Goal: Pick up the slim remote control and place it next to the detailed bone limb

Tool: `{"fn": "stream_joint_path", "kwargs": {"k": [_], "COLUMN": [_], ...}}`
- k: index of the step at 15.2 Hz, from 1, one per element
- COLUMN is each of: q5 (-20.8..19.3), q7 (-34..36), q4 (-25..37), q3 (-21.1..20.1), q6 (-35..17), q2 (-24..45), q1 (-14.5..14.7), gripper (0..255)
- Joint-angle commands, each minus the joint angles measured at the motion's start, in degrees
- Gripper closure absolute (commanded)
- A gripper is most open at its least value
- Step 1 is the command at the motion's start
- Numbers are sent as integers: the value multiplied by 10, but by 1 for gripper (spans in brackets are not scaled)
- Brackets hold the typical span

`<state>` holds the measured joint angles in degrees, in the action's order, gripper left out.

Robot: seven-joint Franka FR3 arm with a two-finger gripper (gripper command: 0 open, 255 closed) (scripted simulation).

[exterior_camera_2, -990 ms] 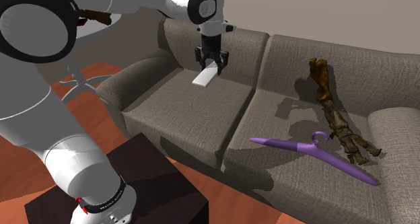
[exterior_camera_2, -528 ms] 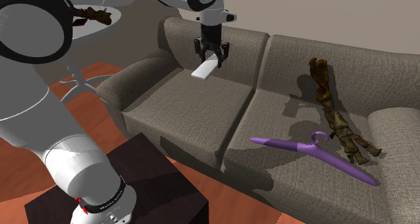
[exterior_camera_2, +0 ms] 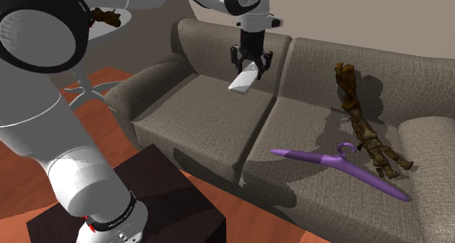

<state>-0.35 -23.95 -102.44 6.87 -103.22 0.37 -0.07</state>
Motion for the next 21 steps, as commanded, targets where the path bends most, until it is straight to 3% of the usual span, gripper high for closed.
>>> {"fn": "stream_joint_path", "kwargs": {"k": [1, 13, 21], "q5": [2, 39, 84], "q7": [-30, -188, -277], "q4": [20, 190, 414], "q3": [14, 78, 97], "q6": [6, 48, 125], "q2": [13, 146, 298], "q1": [-14, -108, -200], "gripper": [255, 255, 255]}}
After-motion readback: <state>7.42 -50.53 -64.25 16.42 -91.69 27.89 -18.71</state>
